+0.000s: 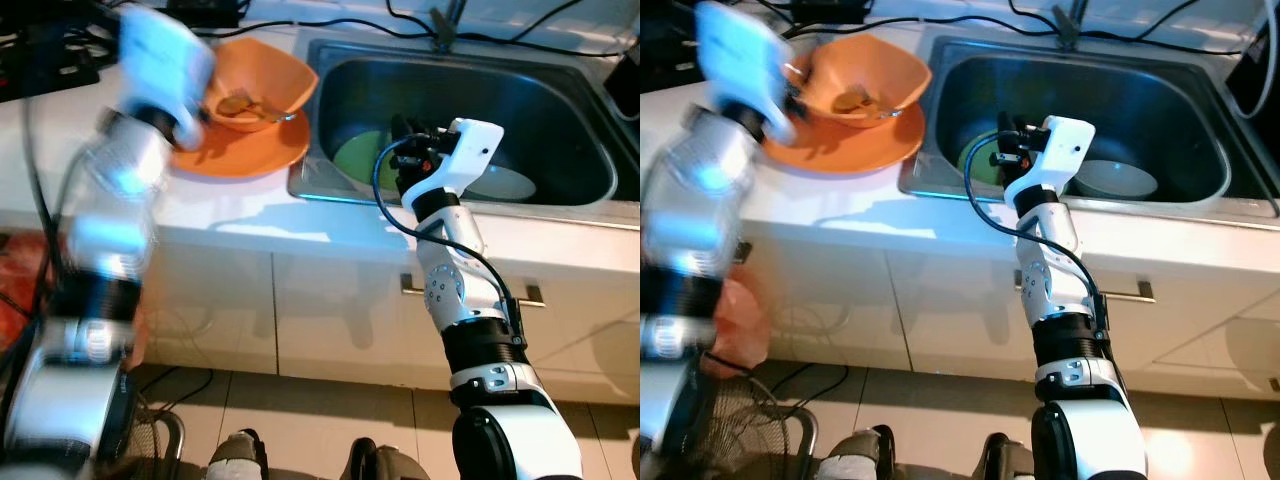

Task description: Kitchen organization

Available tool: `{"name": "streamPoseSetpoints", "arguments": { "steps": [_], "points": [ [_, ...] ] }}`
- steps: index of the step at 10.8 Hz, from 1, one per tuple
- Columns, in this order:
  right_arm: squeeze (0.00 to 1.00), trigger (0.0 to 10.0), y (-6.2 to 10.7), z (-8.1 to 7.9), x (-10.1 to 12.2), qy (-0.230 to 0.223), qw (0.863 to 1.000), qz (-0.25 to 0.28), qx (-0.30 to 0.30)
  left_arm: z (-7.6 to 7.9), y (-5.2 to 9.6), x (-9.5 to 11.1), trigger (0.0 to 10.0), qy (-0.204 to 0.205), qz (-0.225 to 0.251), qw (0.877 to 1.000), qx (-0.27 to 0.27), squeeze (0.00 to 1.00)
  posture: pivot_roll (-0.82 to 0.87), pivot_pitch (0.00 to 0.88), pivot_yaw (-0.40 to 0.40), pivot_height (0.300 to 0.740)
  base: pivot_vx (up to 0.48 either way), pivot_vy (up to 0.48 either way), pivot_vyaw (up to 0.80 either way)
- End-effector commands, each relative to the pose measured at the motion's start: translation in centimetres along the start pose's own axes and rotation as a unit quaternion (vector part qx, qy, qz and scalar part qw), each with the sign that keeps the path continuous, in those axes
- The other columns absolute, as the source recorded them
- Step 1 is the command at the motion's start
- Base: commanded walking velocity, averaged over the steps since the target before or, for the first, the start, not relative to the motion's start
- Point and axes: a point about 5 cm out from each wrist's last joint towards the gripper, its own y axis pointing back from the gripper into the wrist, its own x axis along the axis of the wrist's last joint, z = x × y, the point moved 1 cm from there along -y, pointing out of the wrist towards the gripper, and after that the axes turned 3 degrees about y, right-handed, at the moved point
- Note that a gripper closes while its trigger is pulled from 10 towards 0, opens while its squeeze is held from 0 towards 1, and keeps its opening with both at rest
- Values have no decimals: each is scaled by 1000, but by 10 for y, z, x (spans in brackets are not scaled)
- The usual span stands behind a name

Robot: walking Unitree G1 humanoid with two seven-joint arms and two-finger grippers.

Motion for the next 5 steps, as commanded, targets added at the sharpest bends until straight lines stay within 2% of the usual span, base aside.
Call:
{"name": "streamPoseSetpoints", "arguments": {
  "steps": [1, 3, 5],
  "points": [
    [0, 10000, -1, 1, 1, -1, 1000, 6, -2, 12, 0, 13, 10000, -37, 29, 999, -28, 0, 111, 115, -41, 740, 0, 0, 0],
    [0, 10000, -1, 2, 2, -1, 1000, 7, -1, 39, 3, 36, 10000, -67, 84, 992, -59, 0, 112, 111, -44, 740, 0, 0, 0],
    [0, 10000, 0, 1, 0, -2, 1000, 4, 0, 68, 5, 43, 10000, -73, 102, 987, -105, 0, 112, 106, -47, 740, 0, 0, 0]
  ]
}}
